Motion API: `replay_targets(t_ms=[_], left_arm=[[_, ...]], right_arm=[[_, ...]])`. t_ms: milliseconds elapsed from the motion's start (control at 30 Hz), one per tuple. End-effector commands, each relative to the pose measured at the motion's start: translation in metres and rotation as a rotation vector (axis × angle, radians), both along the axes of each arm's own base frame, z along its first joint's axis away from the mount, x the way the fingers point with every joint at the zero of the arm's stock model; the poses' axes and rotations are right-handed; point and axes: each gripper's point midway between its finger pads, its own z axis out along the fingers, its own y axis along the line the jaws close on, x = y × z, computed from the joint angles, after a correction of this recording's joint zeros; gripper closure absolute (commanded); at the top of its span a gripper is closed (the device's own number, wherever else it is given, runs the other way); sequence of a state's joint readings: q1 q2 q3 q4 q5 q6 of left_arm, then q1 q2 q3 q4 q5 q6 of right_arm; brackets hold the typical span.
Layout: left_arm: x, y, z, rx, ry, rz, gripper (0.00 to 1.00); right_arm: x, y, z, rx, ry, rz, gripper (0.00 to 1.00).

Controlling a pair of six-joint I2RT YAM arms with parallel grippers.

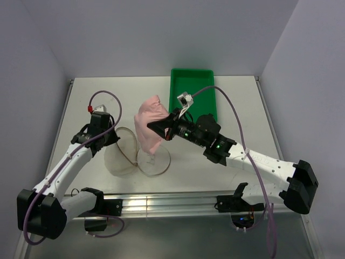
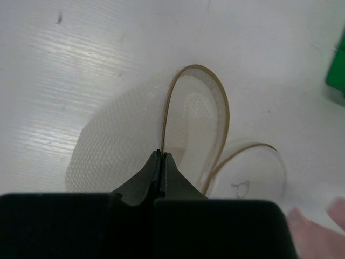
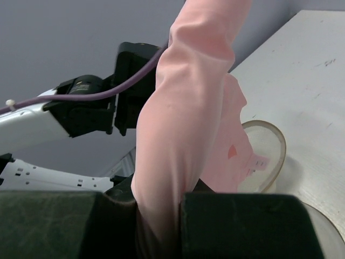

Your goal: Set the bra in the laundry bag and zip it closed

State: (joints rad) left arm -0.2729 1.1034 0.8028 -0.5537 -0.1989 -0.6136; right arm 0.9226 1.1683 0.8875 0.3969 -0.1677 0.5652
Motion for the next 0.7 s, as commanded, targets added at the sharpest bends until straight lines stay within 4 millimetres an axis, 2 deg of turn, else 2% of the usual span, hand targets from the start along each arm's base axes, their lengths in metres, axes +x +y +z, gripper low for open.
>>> replay_targets(t_ms=[0, 100, 267, 300, 467, 667], left_arm=[[0.007, -0.032, 0.033, -0.161, -0.142, -0.122, 1.00], [0.001, -0.058, 0.053, -0.305, -0.224, -0.211, 1.00], [-0.009, -0.066, 0.062, -0.387, -0.273, -0.227, 1.00], [-0.010, -0.068, 0.064, -0.399, -0.278, -0.237, 1.00], [-0.014, -0.073, 0.063, -0.462, -0.326, -0.234, 1.00], [-0.018, -0.074, 0.066, -0.511, -0.387, -0.232, 1.00]], right_arm=[[0.007, 0.002, 0.029, 0.131, -0.046, -0.024, 1.00], [0.006, 0.005, 0.033, 0.148, -0.084, -0.005, 1.00], [0.005, 0.010, 0.028, 0.186, -0.101, 0.017, 1.00], [0.009, 0.011, 0.016, 0.176, -0.081, 0.001, 1.00], [0.007, 0.018, 0.000, 0.226, -0.036, 0.037, 1.00], [0.011, 0.021, -0.032, 0.262, 0.040, 0.022, 1.00]])
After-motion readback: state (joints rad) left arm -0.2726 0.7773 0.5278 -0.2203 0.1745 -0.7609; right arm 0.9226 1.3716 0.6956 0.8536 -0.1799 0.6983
